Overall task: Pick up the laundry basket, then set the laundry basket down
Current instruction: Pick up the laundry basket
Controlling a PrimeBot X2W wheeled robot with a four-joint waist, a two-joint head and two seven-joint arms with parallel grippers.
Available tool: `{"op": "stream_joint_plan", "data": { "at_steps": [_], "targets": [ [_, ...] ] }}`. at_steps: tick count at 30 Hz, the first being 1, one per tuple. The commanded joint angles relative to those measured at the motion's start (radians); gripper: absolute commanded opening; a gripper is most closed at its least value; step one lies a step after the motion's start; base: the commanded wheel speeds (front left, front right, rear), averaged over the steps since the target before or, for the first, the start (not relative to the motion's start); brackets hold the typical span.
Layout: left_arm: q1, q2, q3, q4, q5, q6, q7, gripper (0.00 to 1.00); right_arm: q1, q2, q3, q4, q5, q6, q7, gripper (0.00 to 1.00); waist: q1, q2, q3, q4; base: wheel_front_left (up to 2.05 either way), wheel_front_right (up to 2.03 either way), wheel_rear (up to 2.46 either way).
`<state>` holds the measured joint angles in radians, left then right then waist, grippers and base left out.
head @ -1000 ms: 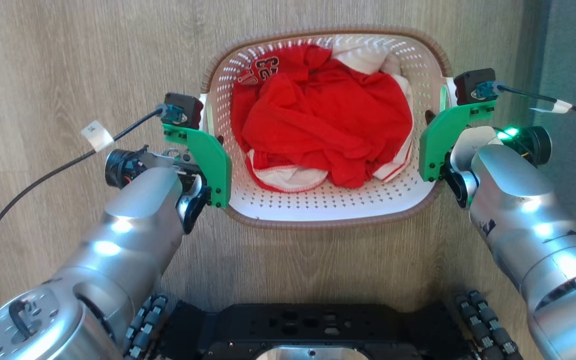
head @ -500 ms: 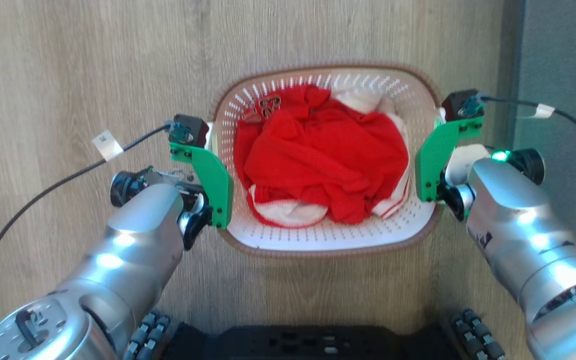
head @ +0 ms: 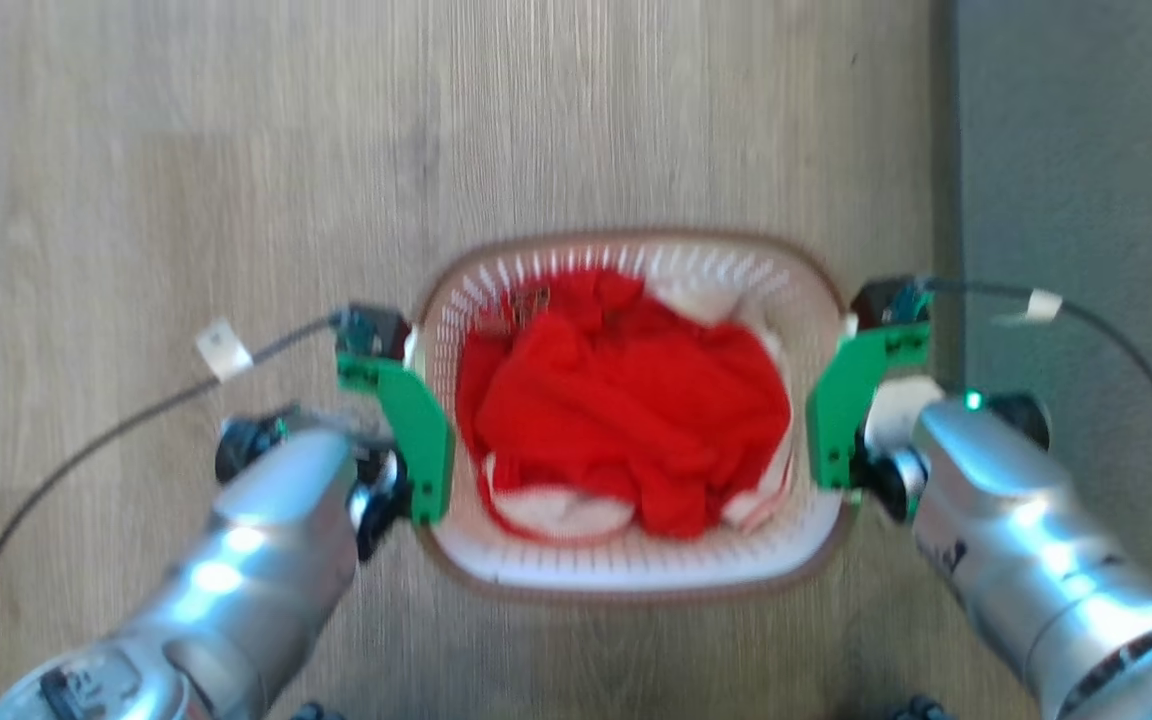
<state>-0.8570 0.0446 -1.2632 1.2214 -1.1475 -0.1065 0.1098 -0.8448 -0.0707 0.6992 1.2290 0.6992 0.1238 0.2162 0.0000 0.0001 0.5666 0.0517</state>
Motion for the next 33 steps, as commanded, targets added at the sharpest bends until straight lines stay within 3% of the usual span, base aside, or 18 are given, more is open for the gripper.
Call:
{"op": "stream_joint_plan", "data": {
  "at_steps": [1,15,33],
  "targets": [
    [0.012,0.006,-0.004,-0.009,-0.007,-0.023,0.003,0.0,0.036,0.02,0.025,-0.024,0.004,0.007,-0.003,0.0,0.0,-0.0001,-0.068,-0.003,0.0,0.0,0.0],
    [0.149,0.006,-0.012,-0.026,-0.023,-0.024,0.153,0.0,0.147,0.02,0.129,-0.06,0.138,0.007,0.077,0.0,0.0,-0.0001,-0.346,0.017,0.0,0.0,0.0],
    [0.222,0.03,-0.016,-0.082,-0.038,-0.024,0.256,0.0,0.176,0.02,0.215,-0.053,0.25,0.007,0.115,0.0,0.0,-0.0001,-0.528,0.064,0.0,0.0,0.0]
  ]
}}
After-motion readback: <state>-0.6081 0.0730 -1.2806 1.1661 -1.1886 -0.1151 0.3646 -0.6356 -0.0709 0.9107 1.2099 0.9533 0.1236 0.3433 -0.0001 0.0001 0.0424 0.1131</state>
